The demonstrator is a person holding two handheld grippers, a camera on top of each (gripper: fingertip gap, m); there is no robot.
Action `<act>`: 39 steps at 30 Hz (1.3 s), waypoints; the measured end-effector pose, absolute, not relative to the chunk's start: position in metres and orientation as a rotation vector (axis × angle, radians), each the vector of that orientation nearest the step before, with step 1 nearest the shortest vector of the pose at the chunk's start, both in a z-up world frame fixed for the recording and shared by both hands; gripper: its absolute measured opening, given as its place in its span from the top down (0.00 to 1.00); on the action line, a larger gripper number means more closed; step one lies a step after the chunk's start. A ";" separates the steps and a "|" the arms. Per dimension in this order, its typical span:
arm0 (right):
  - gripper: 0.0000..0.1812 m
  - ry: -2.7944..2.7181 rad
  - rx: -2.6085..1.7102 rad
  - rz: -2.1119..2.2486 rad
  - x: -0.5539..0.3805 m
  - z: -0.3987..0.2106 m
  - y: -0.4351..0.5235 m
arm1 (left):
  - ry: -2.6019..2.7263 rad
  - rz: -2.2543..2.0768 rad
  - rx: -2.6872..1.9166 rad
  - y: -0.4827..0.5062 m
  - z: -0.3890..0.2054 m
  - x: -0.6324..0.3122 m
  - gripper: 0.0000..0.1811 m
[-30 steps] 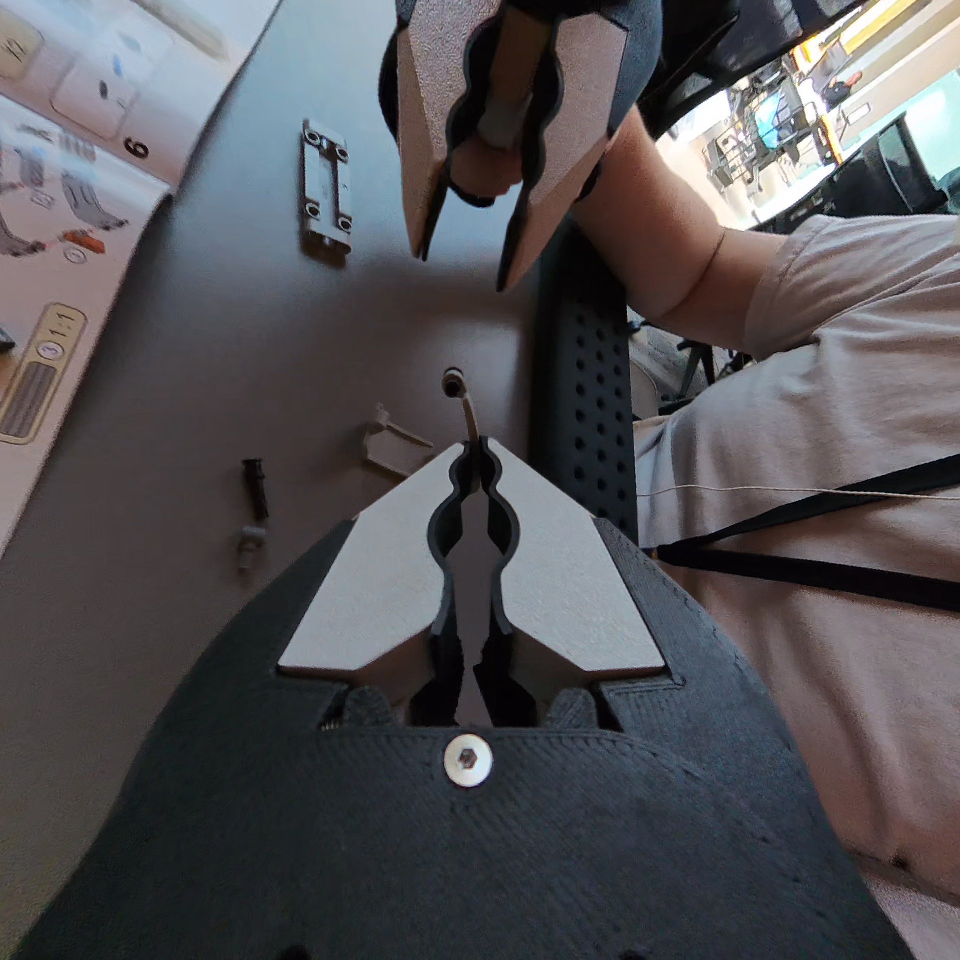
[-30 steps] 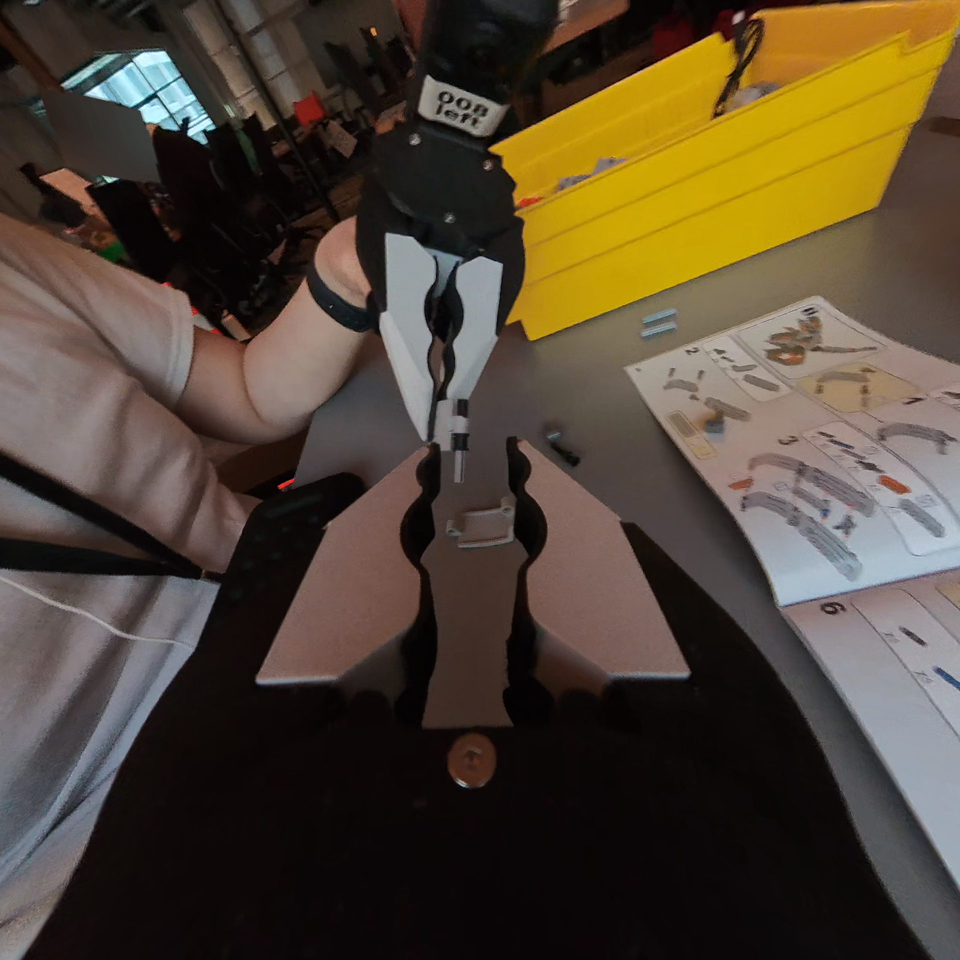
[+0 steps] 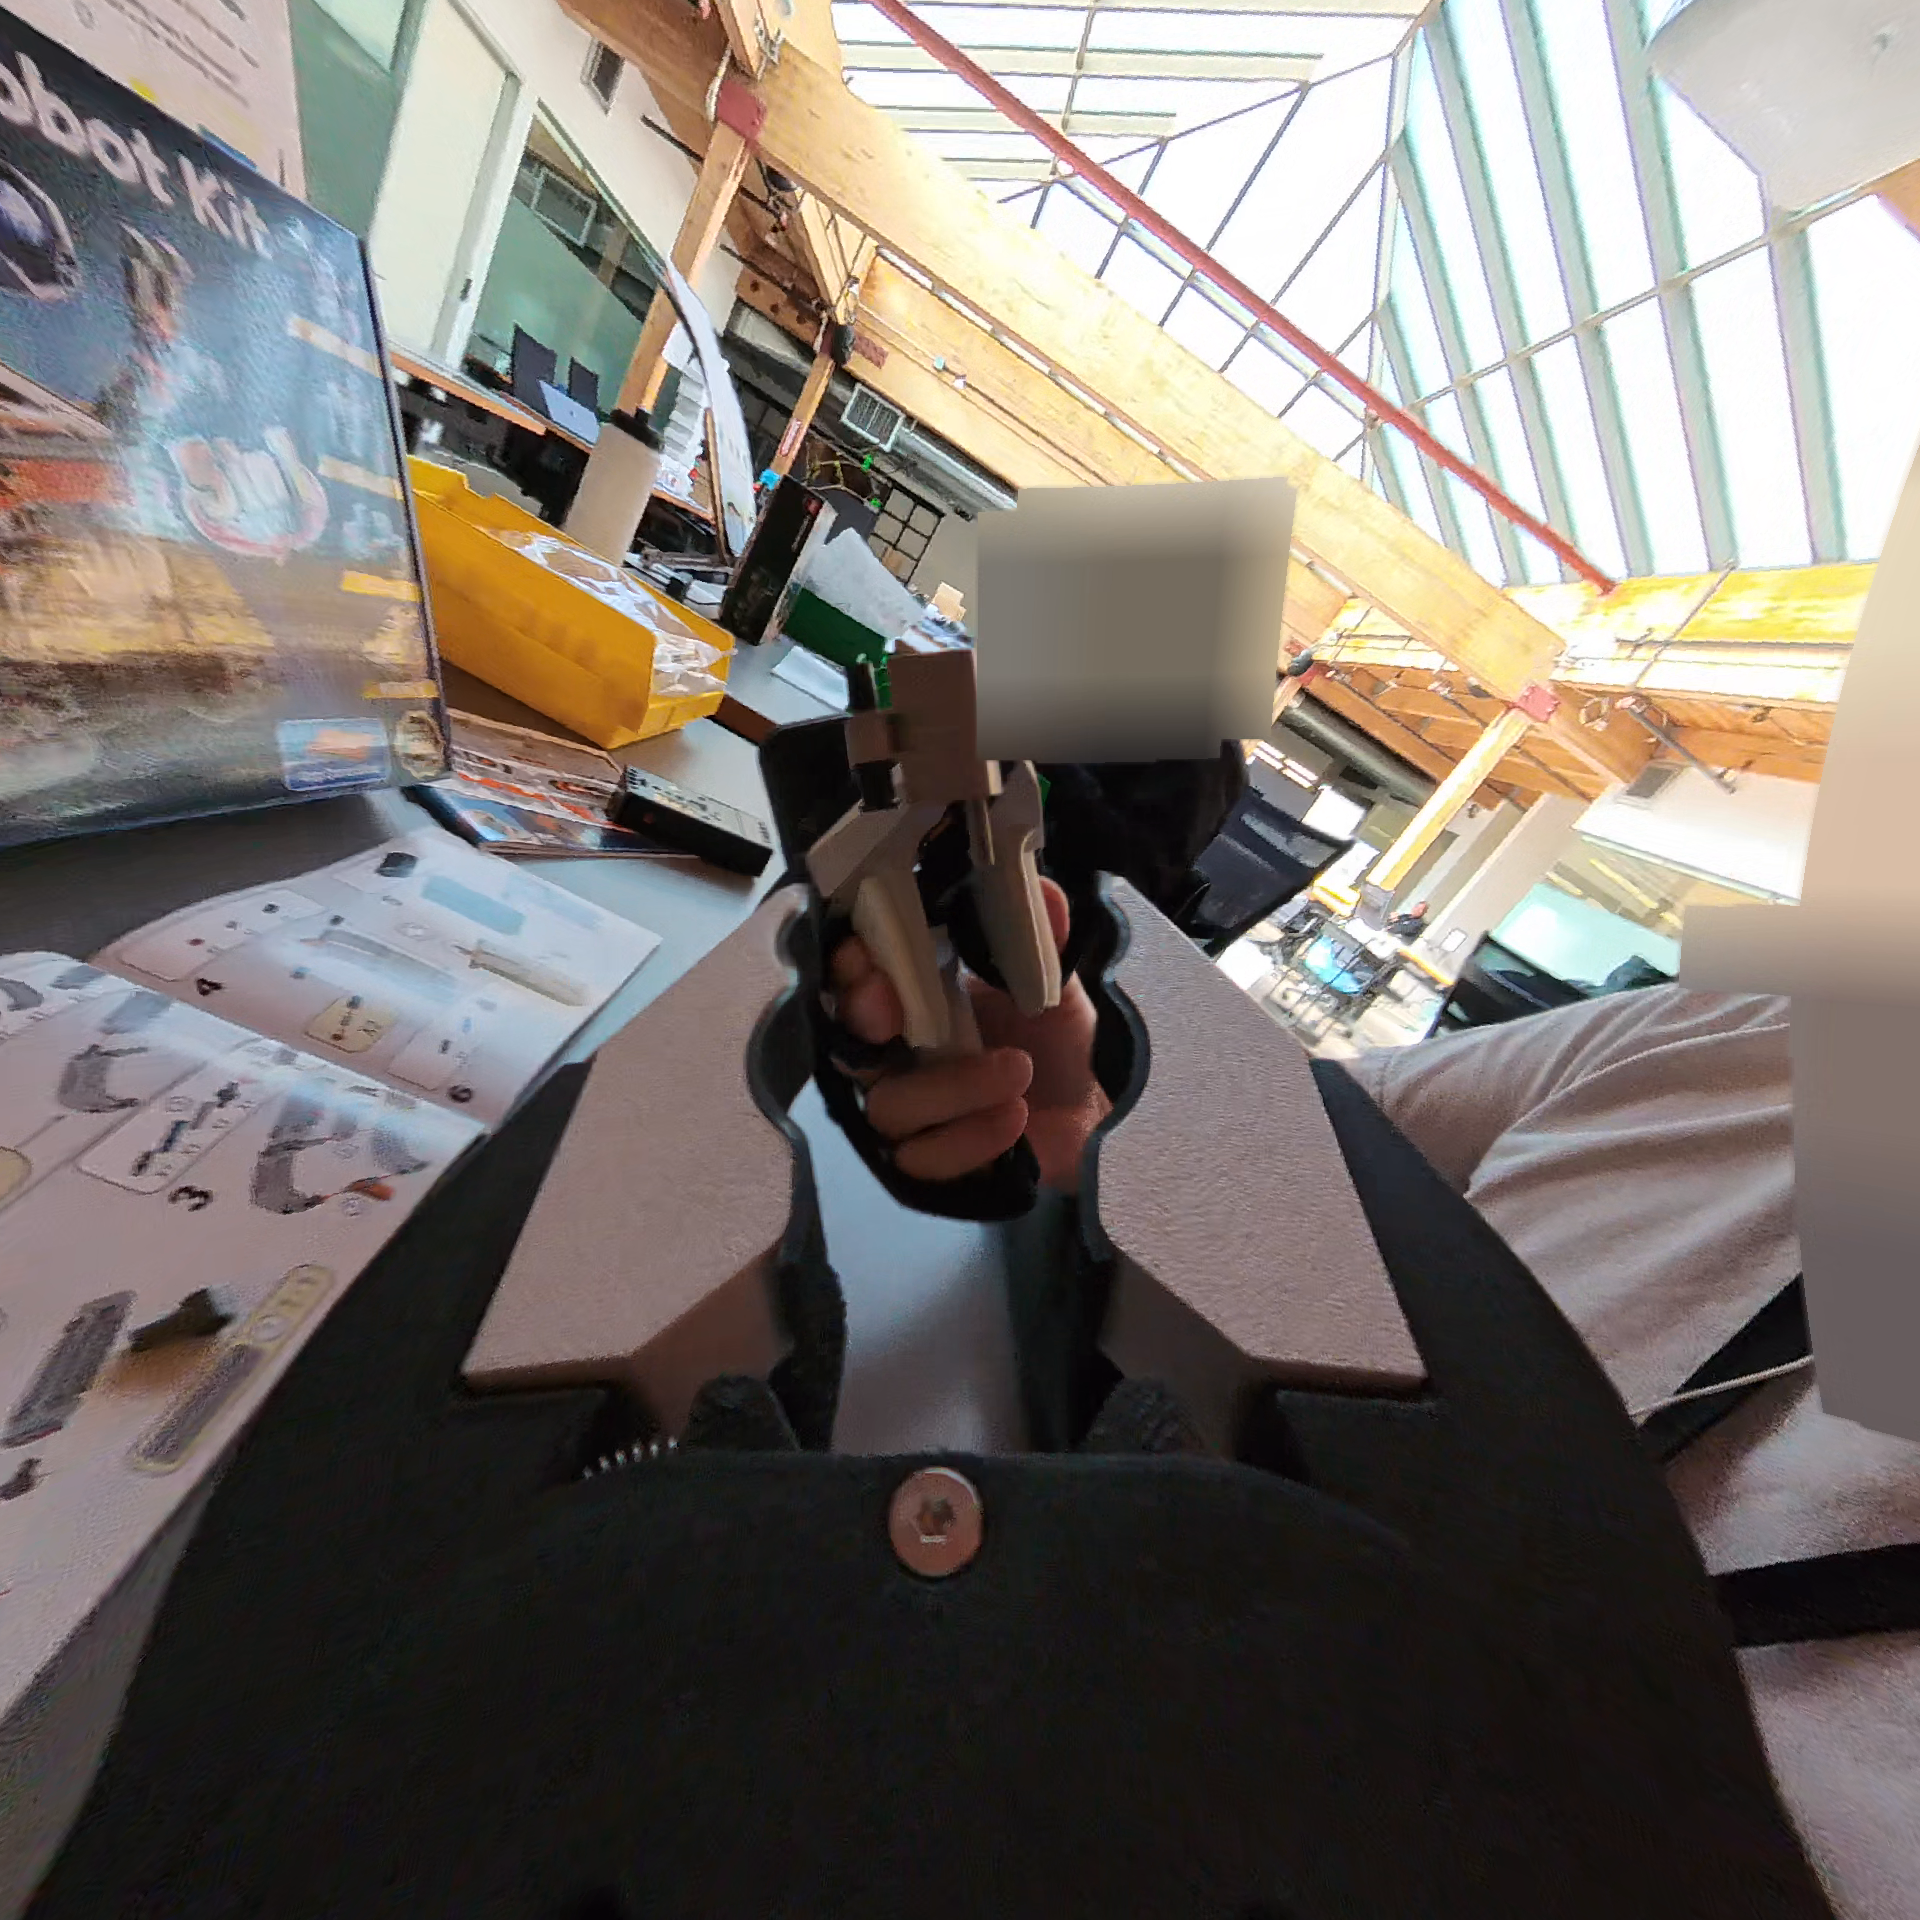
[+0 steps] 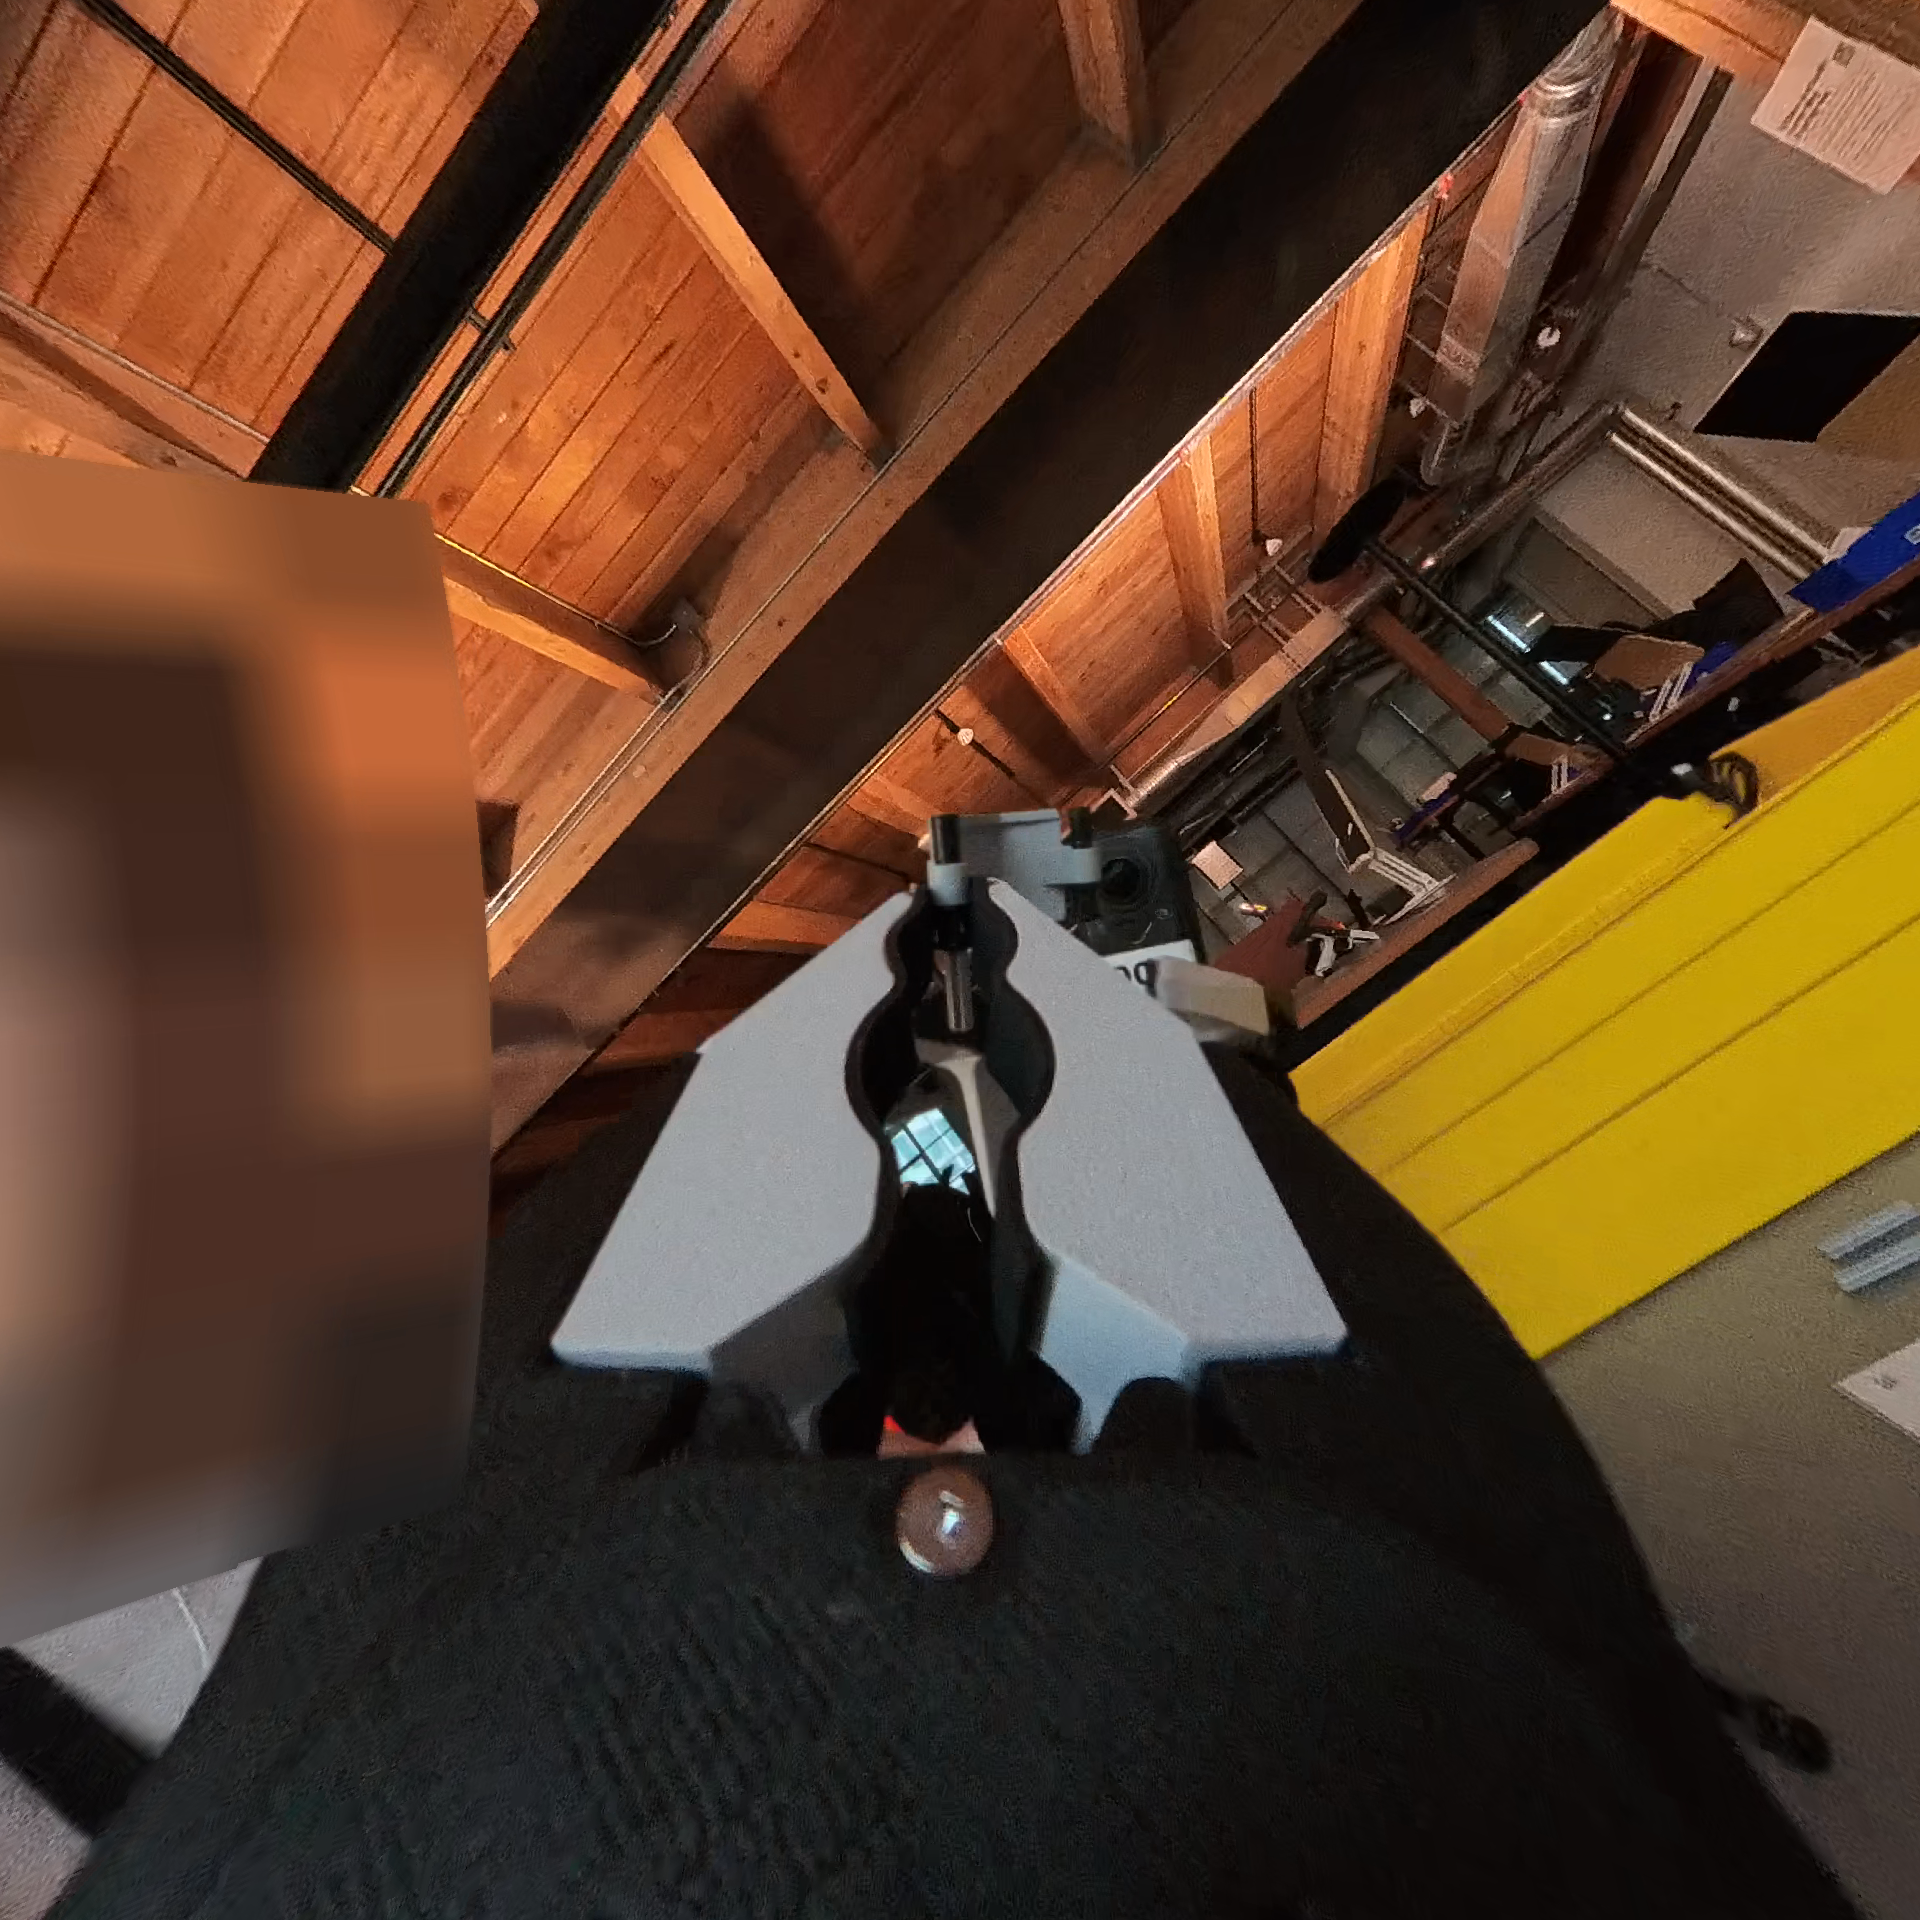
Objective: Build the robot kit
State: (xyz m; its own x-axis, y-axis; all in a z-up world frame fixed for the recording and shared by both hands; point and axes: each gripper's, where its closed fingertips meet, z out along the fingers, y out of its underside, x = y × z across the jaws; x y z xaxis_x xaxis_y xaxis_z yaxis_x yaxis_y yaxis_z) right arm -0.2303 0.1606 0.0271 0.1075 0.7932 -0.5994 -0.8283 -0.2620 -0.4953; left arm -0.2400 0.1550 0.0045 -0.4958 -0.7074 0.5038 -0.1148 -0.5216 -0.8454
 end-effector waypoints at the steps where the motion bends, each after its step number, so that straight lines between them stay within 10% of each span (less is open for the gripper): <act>1: 0.97 0.048 -1.002 1.563 -0.240 0.025 0.163 | 1.220 -2.128 -1.271 0.151 0.006 -0.239 0.79; 6: 0.97 -0.036 -1.105 1.451 -0.260 0.016 0.170 | 1.082 -2.165 -1.187 0.166 0.016 -0.249 0.97; 17: 0.97 -0.190 -1.317 1.374 -0.264 0.000 0.171 | 1.110 -2.125 -1.196 0.168 0.012 -0.250 1.00; 35: 1.00 -0.413 -1.533 1.258 -0.249 -0.019 0.159 | 1.349 -2.121 -1.398 0.155 -0.018 -0.243 1.00; 39: 1.00 -0.251 -1.388 1.408 -0.237 0.001 0.161 | 1.324 -2.054 -1.407 0.157 -0.020 -0.237 0.83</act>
State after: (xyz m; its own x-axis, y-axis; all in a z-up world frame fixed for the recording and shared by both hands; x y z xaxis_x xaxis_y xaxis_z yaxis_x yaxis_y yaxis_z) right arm -0.2370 0.1606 0.0009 0.2739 0.7681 -0.5789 -0.5213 -0.3872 -0.7605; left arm -0.2370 0.1574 -0.0203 -0.4633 -0.6867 0.5601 -0.2263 -0.5194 -0.8240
